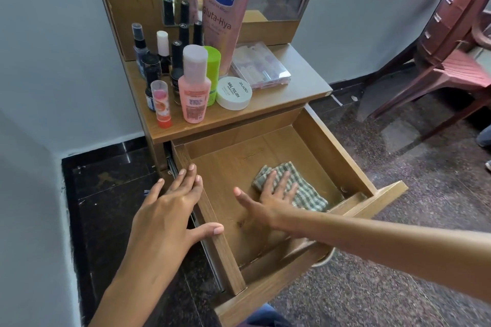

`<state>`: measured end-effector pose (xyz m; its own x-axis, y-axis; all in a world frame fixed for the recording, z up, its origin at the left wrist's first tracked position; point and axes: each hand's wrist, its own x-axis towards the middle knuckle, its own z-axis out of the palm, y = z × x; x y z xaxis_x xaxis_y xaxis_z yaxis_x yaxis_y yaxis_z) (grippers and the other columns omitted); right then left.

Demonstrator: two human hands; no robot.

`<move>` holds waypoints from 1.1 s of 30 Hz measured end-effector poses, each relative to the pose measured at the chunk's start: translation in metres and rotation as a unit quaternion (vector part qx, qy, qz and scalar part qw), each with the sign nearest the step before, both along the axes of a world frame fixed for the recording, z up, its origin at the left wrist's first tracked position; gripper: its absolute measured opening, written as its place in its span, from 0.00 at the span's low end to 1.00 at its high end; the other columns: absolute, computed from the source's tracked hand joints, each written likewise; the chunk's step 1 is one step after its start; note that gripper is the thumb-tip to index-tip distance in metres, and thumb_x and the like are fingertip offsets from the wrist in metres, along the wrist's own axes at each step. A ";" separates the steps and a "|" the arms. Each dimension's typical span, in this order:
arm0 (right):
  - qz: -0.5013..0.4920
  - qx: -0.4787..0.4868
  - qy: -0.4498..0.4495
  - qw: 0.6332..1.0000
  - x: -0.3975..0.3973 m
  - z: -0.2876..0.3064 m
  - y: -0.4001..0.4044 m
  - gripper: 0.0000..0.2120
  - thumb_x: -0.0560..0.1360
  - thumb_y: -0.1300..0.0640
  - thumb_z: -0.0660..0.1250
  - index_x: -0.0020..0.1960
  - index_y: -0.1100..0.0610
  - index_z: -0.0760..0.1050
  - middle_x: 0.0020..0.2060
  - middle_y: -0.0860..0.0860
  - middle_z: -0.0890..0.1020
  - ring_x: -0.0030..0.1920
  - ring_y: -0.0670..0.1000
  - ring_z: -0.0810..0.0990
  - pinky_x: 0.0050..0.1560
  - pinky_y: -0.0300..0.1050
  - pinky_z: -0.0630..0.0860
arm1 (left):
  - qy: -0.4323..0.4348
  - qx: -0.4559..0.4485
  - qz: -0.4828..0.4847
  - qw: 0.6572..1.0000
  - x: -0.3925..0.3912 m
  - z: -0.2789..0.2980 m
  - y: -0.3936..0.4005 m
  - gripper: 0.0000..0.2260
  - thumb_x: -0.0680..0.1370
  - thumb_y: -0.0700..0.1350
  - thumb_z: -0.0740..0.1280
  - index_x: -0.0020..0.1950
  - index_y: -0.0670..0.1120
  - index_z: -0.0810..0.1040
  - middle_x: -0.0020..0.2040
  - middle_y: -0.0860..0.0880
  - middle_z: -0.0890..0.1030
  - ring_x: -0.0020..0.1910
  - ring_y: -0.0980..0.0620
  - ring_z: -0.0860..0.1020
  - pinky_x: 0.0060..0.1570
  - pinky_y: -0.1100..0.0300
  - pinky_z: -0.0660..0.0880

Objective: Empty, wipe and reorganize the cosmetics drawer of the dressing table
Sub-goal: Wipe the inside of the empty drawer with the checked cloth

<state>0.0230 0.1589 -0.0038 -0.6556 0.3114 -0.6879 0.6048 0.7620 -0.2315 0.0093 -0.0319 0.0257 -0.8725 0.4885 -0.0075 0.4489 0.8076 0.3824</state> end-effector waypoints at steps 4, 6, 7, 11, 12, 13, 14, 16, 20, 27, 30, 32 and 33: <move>-0.039 0.054 0.017 0.998 -0.015 0.005 0.038 0.50 0.71 0.26 0.47 0.73 0.58 0.27 0.72 0.59 0.28 0.71 0.65 0.29 0.71 0.66 0.36 | 0.009 0.010 0.006 1.000 0.000 -0.001 0.000 0.44 0.65 0.70 0.57 0.75 0.50 0.51 0.72 0.56 0.43 0.70 0.62 0.43 0.68 0.62 0.41; -0.079 0.074 0.031 0.994 -0.021 0.007 0.053 0.50 0.72 0.27 0.48 0.74 0.60 0.29 0.73 0.59 0.31 0.72 0.64 0.30 0.71 0.61 0.35 | 0.003 0.004 0.002 1.000 0.000 -0.001 0.000 0.44 0.64 0.71 0.57 0.75 0.50 0.52 0.72 0.56 0.44 0.70 0.62 0.44 0.68 0.62 0.41; -0.093 0.073 0.035 0.992 -0.023 0.008 0.057 0.51 0.72 0.28 0.49 0.74 0.62 0.30 0.74 0.58 0.32 0.73 0.63 0.31 0.72 0.59 0.35 | 0.005 0.005 0.003 1.000 -0.001 -0.001 0.000 0.44 0.64 0.71 0.57 0.74 0.50 0.54 0.72 0.56 0.45 0.70 0.62 0.45 0.68 0.61 0.42; -0.111 0.076 0.000 0.991 -0.017 0.010 0.058 0.50 0.72 0.28 0.50 0.75 0.63 0.34 0.74 0.60 0.34 0.74 0.64 0.34 0.72 0.59 0.38 | 0.019 0.019 0.001 1.000 -0.003 -0.003 0.000 0.44 0.63 0.71 0.58 0.73 0.49 0.58 0.72 0.56 0.49 0.71 0.61 0.48 0.68 0.61 0.44; -0.105 0.081 -0.021 0.991 -0.014 0.013 0.056 0.50 0.72 0.28 0.50 0.76 0.62 0.35 0.74 0.61 0.35 0.74 0.65 0.35 0.72 0.60 0.40 | 0.015 0.016 0.005 1.000 -0.003 -0.003 -0.001 0.44 0.63 0.71 0.59 0.73 0.48 0.59 0.72 0.56 0.50 0.70 0.61 0.49 0.68 0.60 0.45; -0.100 0.079 -0.041 0.991 -0.012 0.017 0.055 0.50 0.71 0.27 0.51 0.76 0.61 0.36 0.74 0.62 0.35 0.74 0.66 0.37 0.73 0.61 0.41 | 0.016 0.008 0.005 1.000 -0.003 -0.005 -0.002 0.43 0.64 0.72 0.59 0.71 0.47 0.64 0.72 0.54 0.55 0.70 0.60 0.54 0.67 0.58 0.50; -0.104 0.069 -0.054 0.991 -0.011 0.021 0.054 0.51 0.71 0.27 0.51 0.76 0.61 0.36 0.74 0.62 0.36 0.74 0.66 0.38 0.73 0.61 0.42 | 0.012 -0.014 -0.006 1.000 -0.005 -0.008 -0.003 0.42 0.65 0.73 0.58 0.68 0.45 0.70 0.70 0.51 0.61 0.68 0.57 0.60 0.65 0.55 0.57; -0.133 0.048 -0.061 0.988 -0.008 0.027 0.053 0.51 0.71 0.28 0.53 0.76 0.61 0.35 0.74 0.62 0.36 0.74 0.65 0.39 0.74 0.60 0.42 | 0.009 -0.034 -0.022 0.999 -0.007 -0.006 -0.002 0.42 0.66 0.74 0.53 0.62 0.42 0.76 0.66 0.48 0.70 0.64 0.53 0.68 0.59 0.52 0.65; -0.195 0.042 -0.031 0.979 -0.011 0.022 0.056 0.51 0.72 0.29 0.55 0.76 0.61 0.34 0.74 0.62 0.34 0.74 0.63 0.36 0.74 0.58 0.39 | -0.015 -0.007 -0.013 1.000 -0.007 0.000 0.000 0.43 0.64 0.73 0.58 0.70 0.47 0.61 0.72 0.54 0.56 0.69 0.61 0.54 0.67 0.58 0.52; -0.188 0.061 0.006 0.980 -0.026 0.006 0.049 0.49 0.73 0.29 0.53 0.76 0.63 0.36 0.73 0.67 0.34 0.72 0.69 0.33 0.70 0.65 0.38 | -0.014 -0.051 -0.044 0.998 -0.012 -0.009 -0.003 0.41 0.66 0.71 0.53 0.57 0.38 0.78 0.62 0.45 0.71 0.60 0.48 0.70 0.52 0.51 0.69; -0.117 0.038 0.055 0.991 -0.032 0.008 0.045 0.47 0.74 0.29 0.49 0.76 0.60 0.34 0.73 0.64 0.32 0.72 0.66 0.31 0.71 0.66 0.36 | 0.010 -0.076 -0.058 0.995 -0.013 -0.011 -0.002 0.40 0.67 0.71 0.52 0.55 0.37 0.79 0.60 0.43 0.75 0.58 0.49 0.71 0.49 0.51 0.70; -0.099 0.034 0.063 0.993 -0.038 0.005 0.041 0.48 0.73 0.29 0.49 0.76 0.59 0.32 0.72 0.62 0.30 0.72 0.64 0.28 0.70 0.66 0.34 | 0.016 -0.091 -0.058 0.994 -0.014 -0.011 -0.003 0.41 0.67 0.71 0.51 0.55 0.37 0.79 0.60 0.43 0.74 0.57 0.49 0.72 0.47 0.50 0.72; -0.099 0.035 0.061 0.993 -0.039 0.004 0.041 0.48 0.73 0.28 0.50 0.75 0.59 0.31 0.72 0.62 0.29 0.71 0.64 0.28 0.69 0.66 0.33 | 0.017 -0.088 -0.057 0.994 -0.015 -0.012 -0.004 0.42 0.67 0.72 0.51 0.55 0.37 0.79 0.60 0.44 0.74 0.57 0.48 0.72 0.47 0.49 0.73</move>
